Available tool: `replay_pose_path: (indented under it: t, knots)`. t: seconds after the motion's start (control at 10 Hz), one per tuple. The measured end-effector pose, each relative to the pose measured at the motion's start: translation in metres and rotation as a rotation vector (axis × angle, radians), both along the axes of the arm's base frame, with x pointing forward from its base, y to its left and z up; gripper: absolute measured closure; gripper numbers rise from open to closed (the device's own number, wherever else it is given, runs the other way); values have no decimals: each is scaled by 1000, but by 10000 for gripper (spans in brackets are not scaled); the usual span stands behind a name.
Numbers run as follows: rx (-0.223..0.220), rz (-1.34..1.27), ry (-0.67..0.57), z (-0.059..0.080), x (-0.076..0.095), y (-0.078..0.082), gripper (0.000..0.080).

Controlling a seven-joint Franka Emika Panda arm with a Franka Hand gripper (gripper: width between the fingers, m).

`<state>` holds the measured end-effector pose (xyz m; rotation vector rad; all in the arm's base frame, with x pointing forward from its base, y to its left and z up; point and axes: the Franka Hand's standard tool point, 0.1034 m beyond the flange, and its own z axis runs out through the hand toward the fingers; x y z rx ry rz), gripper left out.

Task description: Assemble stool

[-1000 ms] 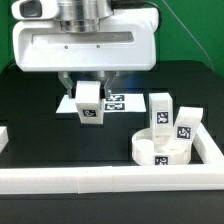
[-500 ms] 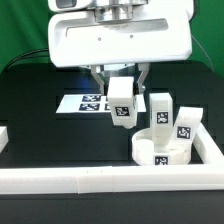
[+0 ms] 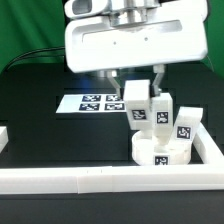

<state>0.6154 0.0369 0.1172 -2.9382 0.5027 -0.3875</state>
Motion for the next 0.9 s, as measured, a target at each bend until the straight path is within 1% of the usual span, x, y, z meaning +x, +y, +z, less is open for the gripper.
replay_pose_path:
  t: [0.4, 0.5, 0.6, 0.7, 0.8, 0.9]
  knots:
    - [-12, -3, -26, 1, 2, -2, 463]
    - [-48, 12, -99, 4, 4, 4, 463]
    - [-71, 46, -119, 5, 2, 21, 463]
    - [-95, 54, -170, 9, 5, 31, 463]
    - [-119, 44, -218, 8, 5, 25, 463]
    - [-123, 43, -220, 5, 4, 24, 463]
